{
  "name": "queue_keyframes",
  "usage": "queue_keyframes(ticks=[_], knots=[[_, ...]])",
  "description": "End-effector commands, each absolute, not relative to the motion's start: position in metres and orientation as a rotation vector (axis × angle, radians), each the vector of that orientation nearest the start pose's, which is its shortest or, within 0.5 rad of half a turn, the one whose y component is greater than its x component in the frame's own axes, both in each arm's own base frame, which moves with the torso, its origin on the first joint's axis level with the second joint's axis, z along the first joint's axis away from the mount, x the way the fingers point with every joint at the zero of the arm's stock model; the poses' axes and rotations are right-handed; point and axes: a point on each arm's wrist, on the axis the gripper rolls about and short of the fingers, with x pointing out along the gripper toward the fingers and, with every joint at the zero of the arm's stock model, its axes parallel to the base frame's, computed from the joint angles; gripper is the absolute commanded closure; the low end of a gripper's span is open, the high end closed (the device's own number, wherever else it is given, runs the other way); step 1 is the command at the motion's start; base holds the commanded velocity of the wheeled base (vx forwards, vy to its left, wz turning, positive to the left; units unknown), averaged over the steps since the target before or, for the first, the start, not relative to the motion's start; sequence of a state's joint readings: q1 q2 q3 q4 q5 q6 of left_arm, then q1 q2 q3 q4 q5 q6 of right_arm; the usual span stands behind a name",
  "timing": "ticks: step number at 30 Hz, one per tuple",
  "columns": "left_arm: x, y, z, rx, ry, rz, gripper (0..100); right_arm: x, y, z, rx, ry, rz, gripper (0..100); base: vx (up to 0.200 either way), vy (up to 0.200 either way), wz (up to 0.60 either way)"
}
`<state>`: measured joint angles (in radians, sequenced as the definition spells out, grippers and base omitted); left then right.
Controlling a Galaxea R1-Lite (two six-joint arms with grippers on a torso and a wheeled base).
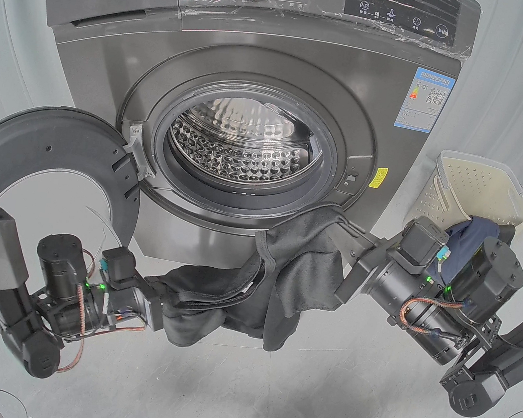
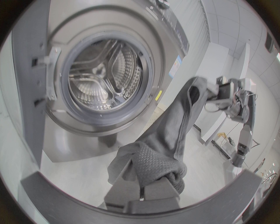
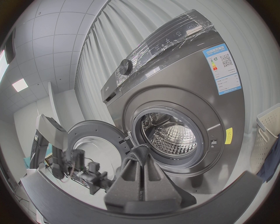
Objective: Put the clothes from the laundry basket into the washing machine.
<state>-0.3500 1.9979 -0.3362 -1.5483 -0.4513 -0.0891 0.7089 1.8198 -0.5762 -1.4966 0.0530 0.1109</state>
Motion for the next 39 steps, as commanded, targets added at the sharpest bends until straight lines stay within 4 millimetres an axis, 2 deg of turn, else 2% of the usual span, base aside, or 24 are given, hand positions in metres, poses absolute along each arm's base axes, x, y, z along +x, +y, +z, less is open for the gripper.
queue_keyframes(ticks=[1,2,3,4,10,11,18,25,32,39], knots=[[0.230,-0.085,0.131,-0.117,-0.003,-0.767,100,0.232,0.177,0.164,0.174,-0.185,0.724,100,0.000,0.000,0.00],[0.230,-0.085,0.131,-0.117,-0.003,-0.767,100,0.232,0.177,0.164,0.174,-0.185,0.724,100,0.000,0.000,0.00],[0.229,-0.084,0.141,-0.125,-0.043,-0.767,100,0.232,0.177,0.164,0.174,-0.185,0.724,100,0.000,0.000,0.00],[0.229,-0.083,0.145,-0.124,-0.063,-0.767,100,0.236,0.168,0.160,0.165,-0.171,0.694,100,0.000,0.000,0.00],[0.232,-0.076,0.156,-0.120,-0.114,-0.734,100,0.240,0.162,0.156,0.163,-0.156,0.667,100,0.000,0.000,0.00],[0.232,-0.075,0.165,-0.121,-0.155,-0.732,100,0.241,0.162,0.159,0.168,-0.167,0.666,100,0.000,0.000,0.00],[0.232,-0.075,0.199,-0.214,-0.273,-0.692,100,0.244,0.164,0.168,0.185,-0.207,0.660,100,0.000,0.000,0.00],[0.229,-0.075,0.205,-0.223,-0.294,-0.691,100,0.244,0.168,0.173,0.190,-0.228,0.667,100,0.000,0.000,0.00],[0.229,-0.075,0.210,-0.224,-0.316,-0.682,100,0.250,0.170,0.188,0.212,-0.292,0.624,100,0.000,0.000,0.00],[0.227,-0.074,0.213,-0.223,-0.326,-0.678,100,0.246,0.169,0.199,0.227,-0.331,0.606,100,0.000,0.000,0.00]])
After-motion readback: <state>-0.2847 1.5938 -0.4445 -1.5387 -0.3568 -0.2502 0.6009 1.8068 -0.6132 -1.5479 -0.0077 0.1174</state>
